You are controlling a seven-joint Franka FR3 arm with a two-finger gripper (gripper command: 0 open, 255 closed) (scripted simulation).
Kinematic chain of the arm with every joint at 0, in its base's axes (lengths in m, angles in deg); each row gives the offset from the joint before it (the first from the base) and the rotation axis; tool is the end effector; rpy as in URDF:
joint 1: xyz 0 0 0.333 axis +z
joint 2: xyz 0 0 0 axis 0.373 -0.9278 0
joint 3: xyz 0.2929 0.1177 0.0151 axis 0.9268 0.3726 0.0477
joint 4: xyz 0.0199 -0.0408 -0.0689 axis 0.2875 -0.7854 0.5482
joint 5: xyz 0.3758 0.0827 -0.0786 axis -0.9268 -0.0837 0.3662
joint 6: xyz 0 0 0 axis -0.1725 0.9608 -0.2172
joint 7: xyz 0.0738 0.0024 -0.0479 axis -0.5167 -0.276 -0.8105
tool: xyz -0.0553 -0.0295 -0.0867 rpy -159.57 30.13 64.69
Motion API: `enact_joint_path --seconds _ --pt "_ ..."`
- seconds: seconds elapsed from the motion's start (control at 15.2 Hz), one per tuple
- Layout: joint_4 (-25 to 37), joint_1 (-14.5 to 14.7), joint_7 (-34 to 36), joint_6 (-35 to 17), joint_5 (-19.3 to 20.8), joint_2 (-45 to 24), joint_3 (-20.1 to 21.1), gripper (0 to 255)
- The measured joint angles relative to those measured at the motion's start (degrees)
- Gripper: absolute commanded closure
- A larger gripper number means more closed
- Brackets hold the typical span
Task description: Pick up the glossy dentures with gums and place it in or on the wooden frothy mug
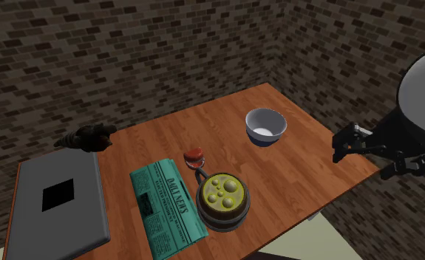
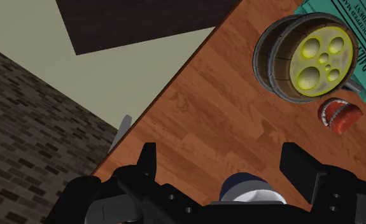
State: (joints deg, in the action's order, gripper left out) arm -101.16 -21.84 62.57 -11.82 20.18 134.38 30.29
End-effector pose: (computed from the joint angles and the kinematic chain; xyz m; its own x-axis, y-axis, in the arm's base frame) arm 0.2960 -0.0175 0.6391 0.9731 -0.2074 0.1006 -0.1977 -0.9753 -0.0986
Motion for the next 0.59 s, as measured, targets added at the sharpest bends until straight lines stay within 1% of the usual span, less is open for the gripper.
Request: enact_joint_path --seconds 0.07,0.2,0.46,0.59 --pt "0.0 0.0 0.0 0.0 0.0 0.0 0.0 0" --pt "-0.3 0.4 1.5 -1.3 -0.8 -1.2 1.4 0" --pt "-3.2 1.4 5.5 -6.3 -2.9 -3.8 5.3 0" --pt "-3.4 1.8 7.5 -8.7 -3.8 -6.2 7.3 0"
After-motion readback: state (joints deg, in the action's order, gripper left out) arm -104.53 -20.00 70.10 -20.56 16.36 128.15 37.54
